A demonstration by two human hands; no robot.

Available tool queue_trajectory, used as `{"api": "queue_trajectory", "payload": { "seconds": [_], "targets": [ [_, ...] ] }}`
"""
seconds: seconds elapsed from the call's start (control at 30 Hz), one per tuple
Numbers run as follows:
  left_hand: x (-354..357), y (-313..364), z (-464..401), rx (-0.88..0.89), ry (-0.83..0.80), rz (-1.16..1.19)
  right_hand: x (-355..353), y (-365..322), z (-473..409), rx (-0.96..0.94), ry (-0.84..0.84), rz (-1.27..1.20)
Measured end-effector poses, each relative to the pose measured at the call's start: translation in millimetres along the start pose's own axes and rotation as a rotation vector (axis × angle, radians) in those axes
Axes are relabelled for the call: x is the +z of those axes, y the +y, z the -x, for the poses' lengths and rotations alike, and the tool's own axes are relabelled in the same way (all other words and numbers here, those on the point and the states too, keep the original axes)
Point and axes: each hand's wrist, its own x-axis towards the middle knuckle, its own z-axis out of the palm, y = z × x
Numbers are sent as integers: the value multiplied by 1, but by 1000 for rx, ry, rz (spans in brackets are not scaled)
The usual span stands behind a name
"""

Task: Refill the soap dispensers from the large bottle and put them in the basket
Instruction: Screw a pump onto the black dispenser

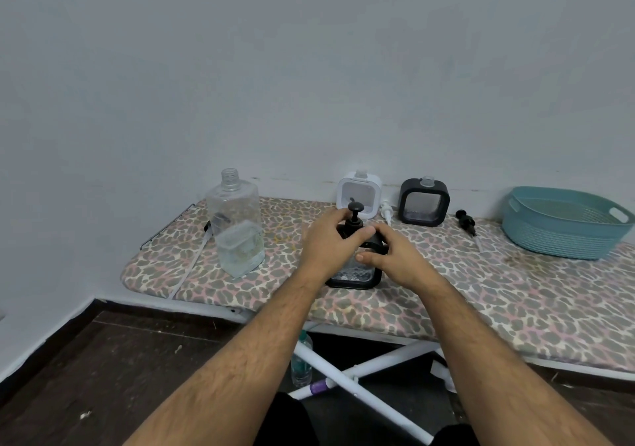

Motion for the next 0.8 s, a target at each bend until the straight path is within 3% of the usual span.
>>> {"api": "queue_trajectory", "payload": {
  "seconds": [0.07,0.13,0.33,0.43,0.53,0.8],
  "targets": [
    [3,4,0,-44,181,-184,-1,-1,1,-6,1,12],
    [5,6,1,-64,257,-231,-1,0,0,-4,-3,13],
    [6,4,1,-38,262,-94,-2,0,-1,-11,-15,1],
    [-1,4,-1,-37,122,53,-1,2,-3,-4,-7,-1],
    [-8,3,-1,-20,56,26,-1,2,-4,6,-12,3],
    [1,8,5,-54,207,-86,-3,0,-1,3,-9,-1]
  ]
}}
